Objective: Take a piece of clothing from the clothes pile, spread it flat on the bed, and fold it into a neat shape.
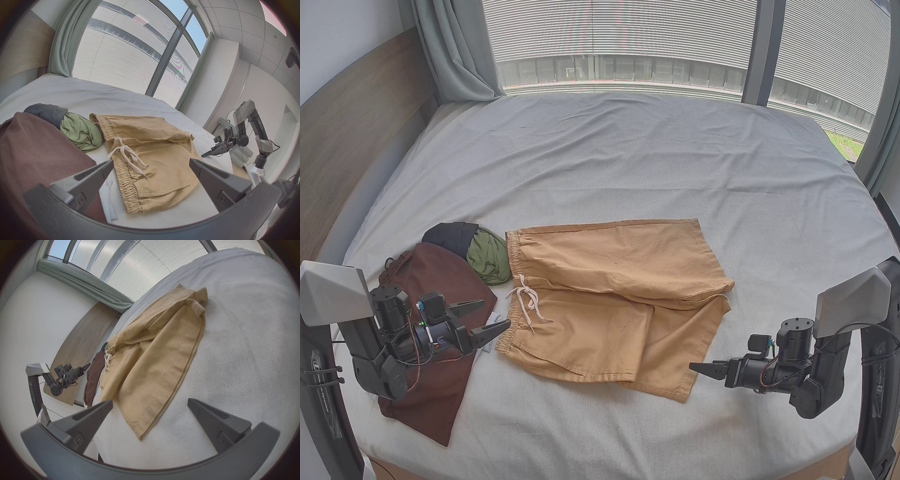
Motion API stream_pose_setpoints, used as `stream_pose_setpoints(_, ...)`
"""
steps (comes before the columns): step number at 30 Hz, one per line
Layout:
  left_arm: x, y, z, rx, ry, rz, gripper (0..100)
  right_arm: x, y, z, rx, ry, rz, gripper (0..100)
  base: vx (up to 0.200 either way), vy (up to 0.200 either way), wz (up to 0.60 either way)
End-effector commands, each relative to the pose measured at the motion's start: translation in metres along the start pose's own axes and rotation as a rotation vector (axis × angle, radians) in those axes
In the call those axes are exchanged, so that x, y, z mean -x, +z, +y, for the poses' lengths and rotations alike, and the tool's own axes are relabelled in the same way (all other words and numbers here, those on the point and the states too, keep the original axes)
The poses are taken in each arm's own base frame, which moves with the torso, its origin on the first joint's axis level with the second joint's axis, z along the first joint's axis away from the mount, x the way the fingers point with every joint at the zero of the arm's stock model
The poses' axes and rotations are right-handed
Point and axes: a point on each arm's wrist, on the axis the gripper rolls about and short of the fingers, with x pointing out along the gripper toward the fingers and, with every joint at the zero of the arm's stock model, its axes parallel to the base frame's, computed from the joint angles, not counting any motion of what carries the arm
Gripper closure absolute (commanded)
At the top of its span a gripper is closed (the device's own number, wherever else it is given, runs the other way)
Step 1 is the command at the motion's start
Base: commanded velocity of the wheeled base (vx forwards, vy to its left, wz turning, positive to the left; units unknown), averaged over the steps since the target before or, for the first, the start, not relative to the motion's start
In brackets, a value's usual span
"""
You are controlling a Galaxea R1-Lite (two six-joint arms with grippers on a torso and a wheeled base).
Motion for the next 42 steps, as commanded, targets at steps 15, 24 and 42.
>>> stream_pose_setpoints(15,0.000,0.001,0.001,-0.002,0.003,-0.004,0,-0.033,-0.004,-0.005,-0.067,0.008,-0.012,0,0.000,0.000,0.00)
stream_pose_setpoints(24,-0.001,0.001,0.002,-0.003,0.002,-0.005,0,-0.035,-0.001,-0.004,-0.078,0.016,-0.022,0,0.000,0.000,0.00)
stream_pose_setpoints(42,-0.001,0.000,0.002,-0.002,0.000,-0.003,0,-0.014,0.003,-0.006,-0.083,-0.045,-0.046,100,0.000,0.000,0.00)
